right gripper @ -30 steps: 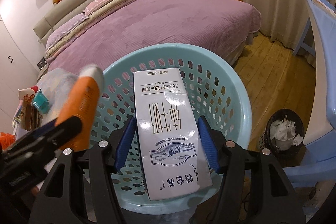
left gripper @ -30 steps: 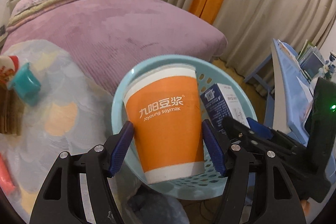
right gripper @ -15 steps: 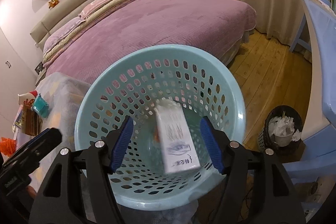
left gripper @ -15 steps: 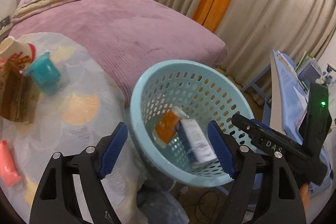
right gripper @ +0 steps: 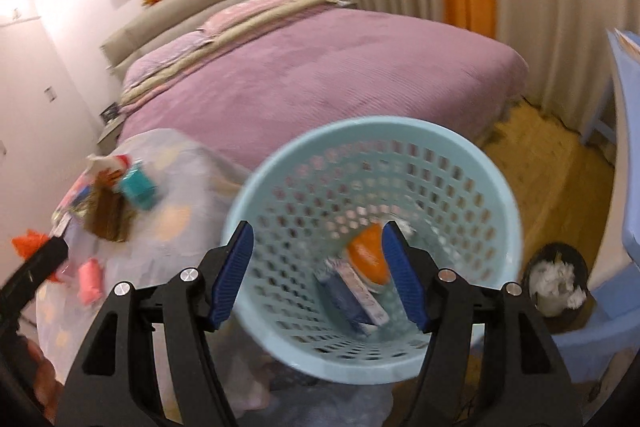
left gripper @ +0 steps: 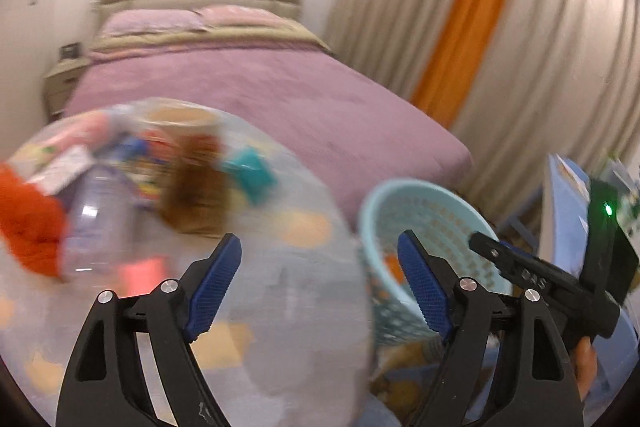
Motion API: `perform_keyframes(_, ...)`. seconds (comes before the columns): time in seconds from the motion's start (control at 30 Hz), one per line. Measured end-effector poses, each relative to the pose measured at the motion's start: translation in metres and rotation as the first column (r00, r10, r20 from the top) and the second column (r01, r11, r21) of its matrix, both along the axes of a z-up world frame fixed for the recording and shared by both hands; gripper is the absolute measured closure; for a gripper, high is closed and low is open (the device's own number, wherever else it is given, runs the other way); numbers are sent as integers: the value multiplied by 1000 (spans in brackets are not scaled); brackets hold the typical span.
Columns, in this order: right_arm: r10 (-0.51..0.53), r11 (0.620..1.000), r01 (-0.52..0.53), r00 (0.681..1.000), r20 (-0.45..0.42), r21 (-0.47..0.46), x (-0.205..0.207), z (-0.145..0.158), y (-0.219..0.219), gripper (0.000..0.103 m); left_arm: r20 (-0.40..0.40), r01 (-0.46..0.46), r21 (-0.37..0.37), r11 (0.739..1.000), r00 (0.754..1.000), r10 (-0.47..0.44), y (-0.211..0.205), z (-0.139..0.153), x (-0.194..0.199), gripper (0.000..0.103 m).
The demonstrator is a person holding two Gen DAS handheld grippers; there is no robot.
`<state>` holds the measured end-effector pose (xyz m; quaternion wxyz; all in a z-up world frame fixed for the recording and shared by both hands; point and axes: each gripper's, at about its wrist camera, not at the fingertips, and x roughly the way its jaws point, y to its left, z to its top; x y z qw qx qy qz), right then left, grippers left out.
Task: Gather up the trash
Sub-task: 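Grasp the orange plastic bag with the left tool while the right tool grasps the pink packet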
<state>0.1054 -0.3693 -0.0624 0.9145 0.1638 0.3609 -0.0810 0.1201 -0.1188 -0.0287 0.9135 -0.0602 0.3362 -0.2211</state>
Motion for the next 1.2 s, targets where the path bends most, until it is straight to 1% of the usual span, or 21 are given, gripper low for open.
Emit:
perform_keyframes(0.07,47,999,-47,999,20,-17,3,5,18,40,21,-83,-11,996,996,84,30,6,-3,22)
perform_keyframes(0.13,99,994,-97,994,40,-44,6,9,41,40,42,-171,-16,985,984,171,59,11,-6,21)
perform_keyframes(0.2,150,986,-145,987,53,-76,10,11,65,40,59,-259,-19,966,964,259,85,15,-9,19)
perform_keyframes(0.23,171,982,-165,984,57,-88,11,11,74,40,69,-317,-22,948,946,318,103,16,-11,19)
perform_keyframes(0.3,225,970,-217,972,63,-106,13,11,98,40,79,-381,-21,924,921,381,127,19,-9,17)
perform_keyframes(0.33,244,965,-237,968,63,-109,15,11,107,40,82,-419,-16,908,904,419,140,18,-8,16)
perform_keyframes(0.37,272,958,-264,960,63,-113,17,10,119,40,81,-452,-12,892,889,451,154,16,-7,16)
perform_keyframes(0.43,302,948,-294,951,62,-120,18,7,136,40,70,-492,-8,870,868,492,173,12,-4,16)
perform_keyframes(0.53,353,930,-343,934,55,-131,21,4,160,40,42,-529,-13,848,847,529,194,4,7,12)
perform_keyframes(0.57,365,925,-356,929,52,-134,21,2,166,40,28,-530,-10,848,847,530,198,1,13,10)
perform_keyframes(0.67,402,908,-392,915,43,-146,23,-3,186,40,-2,-530,7,848,848,530,202,-11,30,10)
perform_keyframes(0.77,433,893,-423,901,34,-154,26,-7,201,40,-29,-527,3,850,850,526,205,-21,47,10)
perform_keyframes(0.83,450,884,-439,893,32,-161,28,-9,208,40,-40,-528,6,849,848,528,207,-26,56,10)
perform_keyframes(0.93,470,872,-458,882,31,-170,31,-12,217,40,-30,-531,14,847,847,531,204,-34,54,12)
perform_keyframes(0.97,474,870,-462,880,31,-173,32,-13,221,40,-20,-535,21,845,845,535,202,-36,55,16)
perform_keyframes(1.0,478,867,-466,878,29,-175,34,-14,223,40,-17,-535,26,845,844,535,201,-37,56,23)
perform_keyframes(1.03,481,866,-469,877,26,-175,35,-15,226,40,-17,-529,30,848,848,530,200,-39,57,27)
perform_keyframes(1.1,486,863,-477,874,18,-167,39,-18,230,40,-20,-510,20,860,860,511,198,-42,57,49)
perform_keyframes(1.17,491,861,-483,871,9,-161,43,-20,234,40,-12,-492,4,871,871,492,198,-45,57,57)
perform_keyframes(1.2,495,858,-489,869,4,-158,45,-22,238,40,2,-489,0,873,873,489,197,-45,55,61)
